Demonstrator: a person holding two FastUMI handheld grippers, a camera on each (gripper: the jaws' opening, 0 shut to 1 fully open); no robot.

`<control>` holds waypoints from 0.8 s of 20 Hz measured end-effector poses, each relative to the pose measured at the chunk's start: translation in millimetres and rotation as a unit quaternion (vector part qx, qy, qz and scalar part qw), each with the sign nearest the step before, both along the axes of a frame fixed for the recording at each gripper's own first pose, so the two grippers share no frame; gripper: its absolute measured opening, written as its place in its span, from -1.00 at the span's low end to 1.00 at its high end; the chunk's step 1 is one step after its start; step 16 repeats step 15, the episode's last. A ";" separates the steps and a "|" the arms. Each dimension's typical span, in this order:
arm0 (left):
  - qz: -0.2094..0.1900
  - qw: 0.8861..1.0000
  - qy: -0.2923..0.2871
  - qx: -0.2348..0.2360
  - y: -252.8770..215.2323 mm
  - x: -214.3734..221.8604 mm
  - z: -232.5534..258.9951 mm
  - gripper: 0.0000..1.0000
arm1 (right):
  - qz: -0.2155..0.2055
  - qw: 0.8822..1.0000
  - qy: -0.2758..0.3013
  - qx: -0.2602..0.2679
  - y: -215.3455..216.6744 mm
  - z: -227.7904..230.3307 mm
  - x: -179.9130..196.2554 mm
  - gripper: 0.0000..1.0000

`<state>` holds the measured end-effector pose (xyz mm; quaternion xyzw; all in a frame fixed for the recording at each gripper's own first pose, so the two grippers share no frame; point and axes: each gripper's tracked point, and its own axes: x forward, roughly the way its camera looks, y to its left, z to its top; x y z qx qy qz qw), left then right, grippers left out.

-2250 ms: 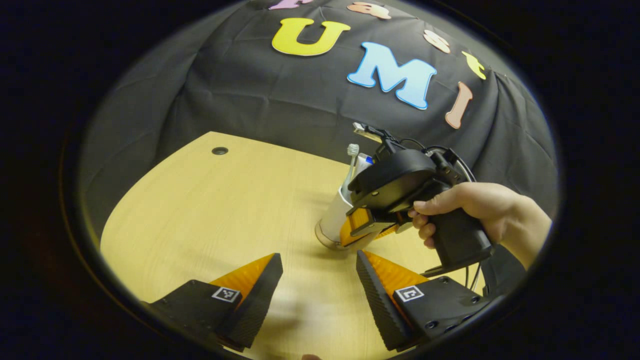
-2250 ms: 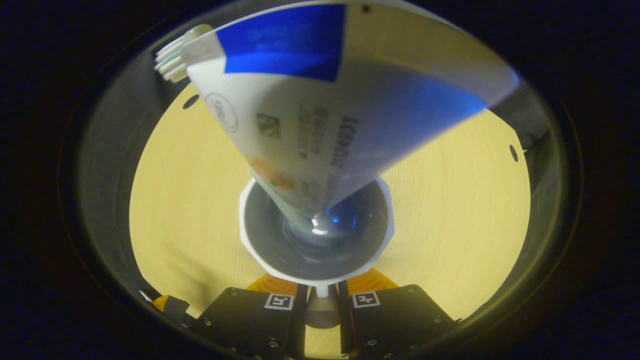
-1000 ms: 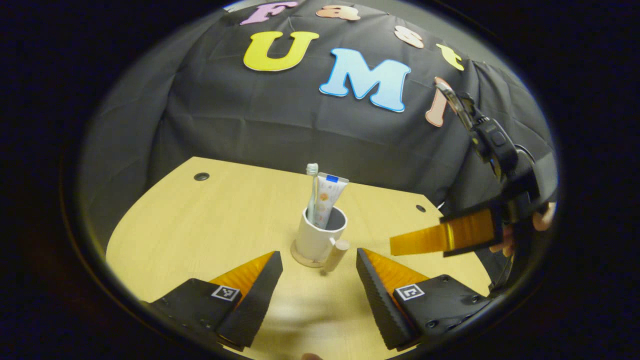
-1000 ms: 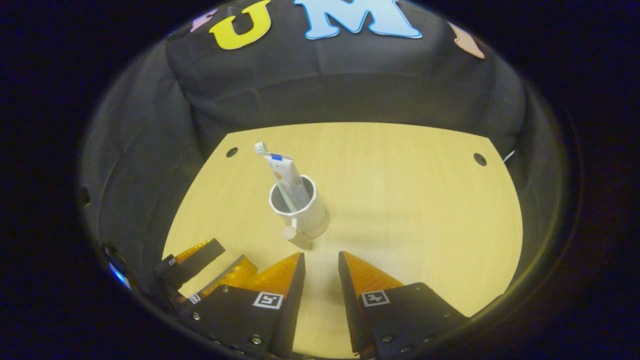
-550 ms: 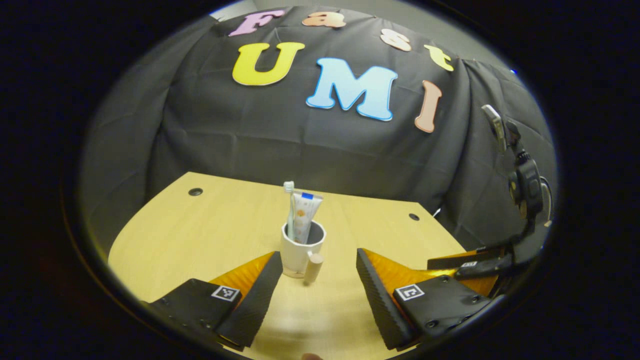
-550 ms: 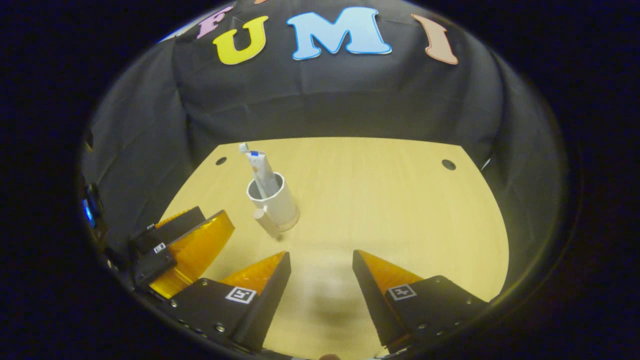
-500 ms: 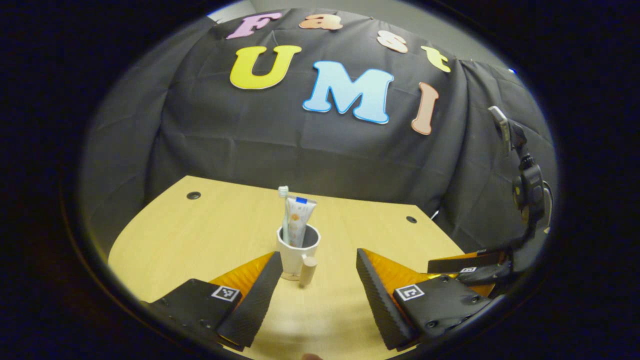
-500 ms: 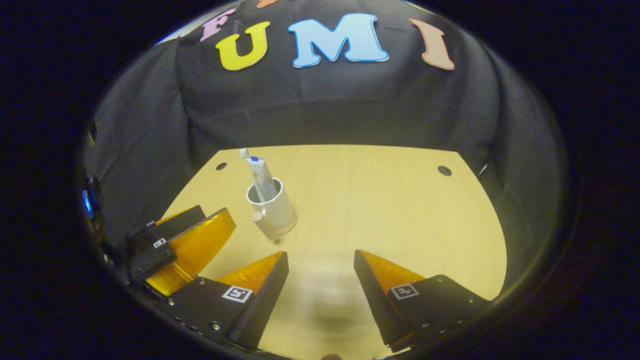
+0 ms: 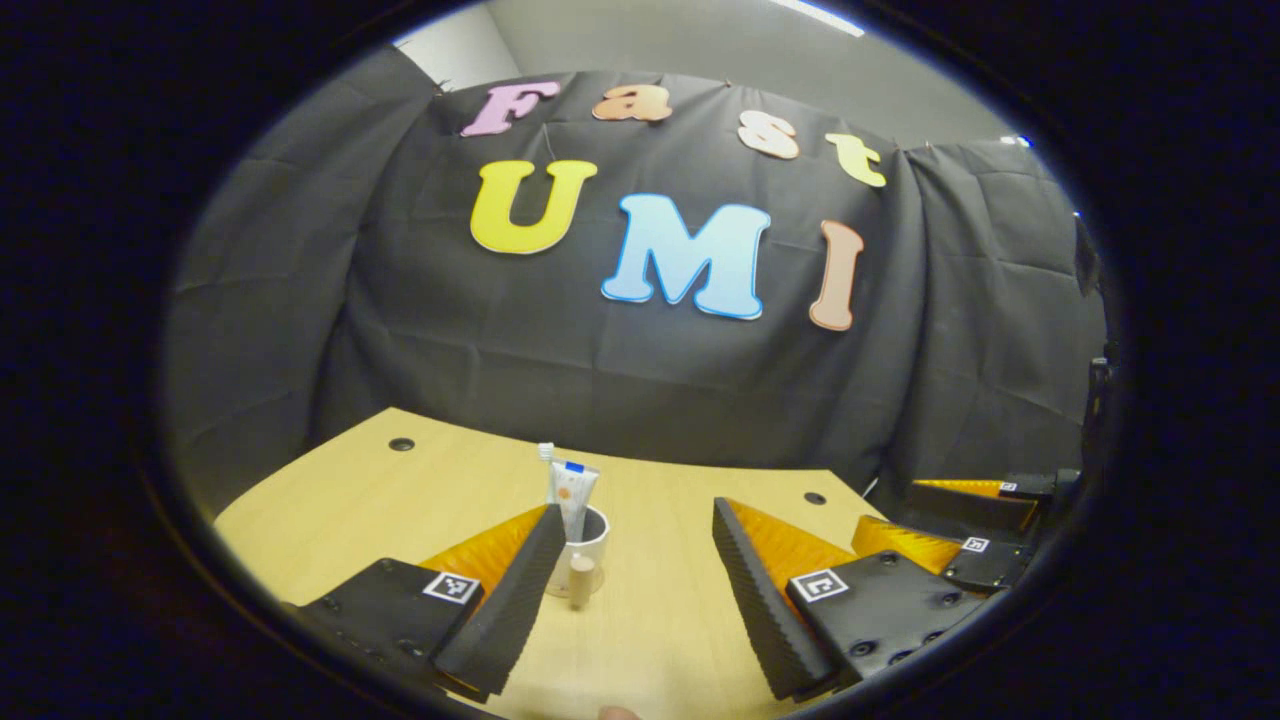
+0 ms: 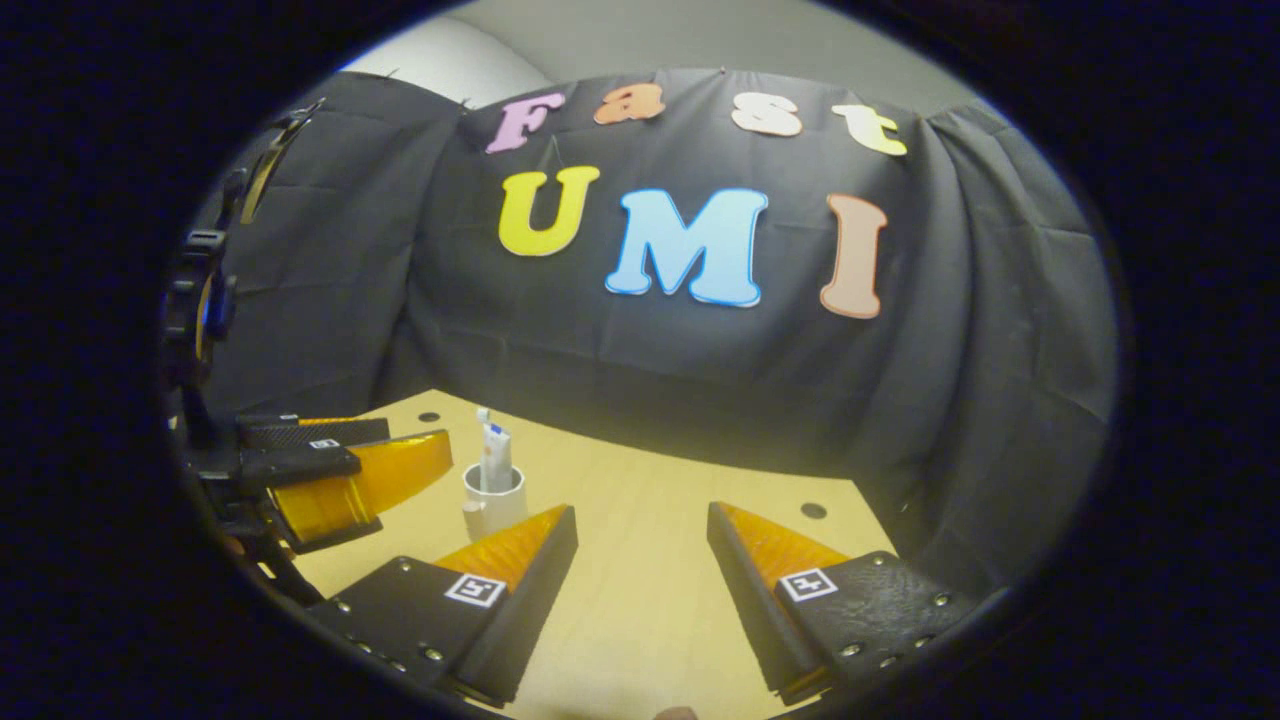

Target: Put the toothbrush and toothpaste on the desktop into the cup, then pick up the cup and place it on the coaster on the desktop.

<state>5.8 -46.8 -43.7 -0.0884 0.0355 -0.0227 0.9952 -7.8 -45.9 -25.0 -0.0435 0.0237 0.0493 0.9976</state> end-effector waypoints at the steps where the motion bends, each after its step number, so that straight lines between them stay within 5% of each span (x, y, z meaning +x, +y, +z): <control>1: 0.007 1.000 -0.012 -0.001 0.8 -5.1 5.6 0.94 | 0.001 1.000 -0.016 -0.005 0.0 6.2 -1.2 0.69; 5: 0.012 0.998 -0.066 0.013 4.2 -19.4 31.1 0.91 | -0.008 0.998 -0.067 -0.015 -2.5 21.9 3.2 0.69; 16: 0.011 0.996 -0.081 0.028 23.9 -24.7 42.5 0.86 | -0.009 0.995 -0.095 -0.015 -0.9 35.1 -0.6 0.69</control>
